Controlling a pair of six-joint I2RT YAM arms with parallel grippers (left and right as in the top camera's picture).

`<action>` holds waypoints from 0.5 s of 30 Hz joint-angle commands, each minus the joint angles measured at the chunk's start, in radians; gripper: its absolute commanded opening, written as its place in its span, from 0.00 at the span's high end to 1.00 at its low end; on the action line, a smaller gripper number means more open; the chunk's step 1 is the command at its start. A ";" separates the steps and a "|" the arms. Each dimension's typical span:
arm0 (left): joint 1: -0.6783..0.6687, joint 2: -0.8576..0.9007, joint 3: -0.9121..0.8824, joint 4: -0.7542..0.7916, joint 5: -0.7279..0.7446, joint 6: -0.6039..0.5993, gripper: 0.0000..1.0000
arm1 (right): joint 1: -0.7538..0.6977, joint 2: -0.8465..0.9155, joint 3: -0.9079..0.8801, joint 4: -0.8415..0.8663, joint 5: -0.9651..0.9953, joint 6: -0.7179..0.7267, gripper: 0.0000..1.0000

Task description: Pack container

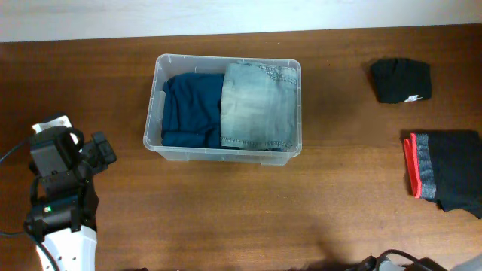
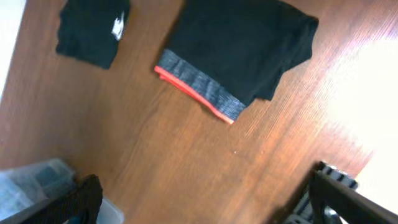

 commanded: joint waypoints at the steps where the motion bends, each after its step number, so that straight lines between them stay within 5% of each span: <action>1: 0.005 0.002 -0.003 0.002 0.007 -0.013 0.01 | -0.107 -0.028 -0.146 0.050 -0.177 -0.061 0.01; 8: 0.005 0.002 -0.003 0.002 0.007 -0.013 0.01 | -0.280 -0.031 -0.445 0.217 -0.418 -0.175 0.01; 15: 0.005 0.002 -0.003 0.002 0.007 -0.013 0.01 | -0.348 -0.025 -0.681 0.438 -0.468 -0.108 0.01</action>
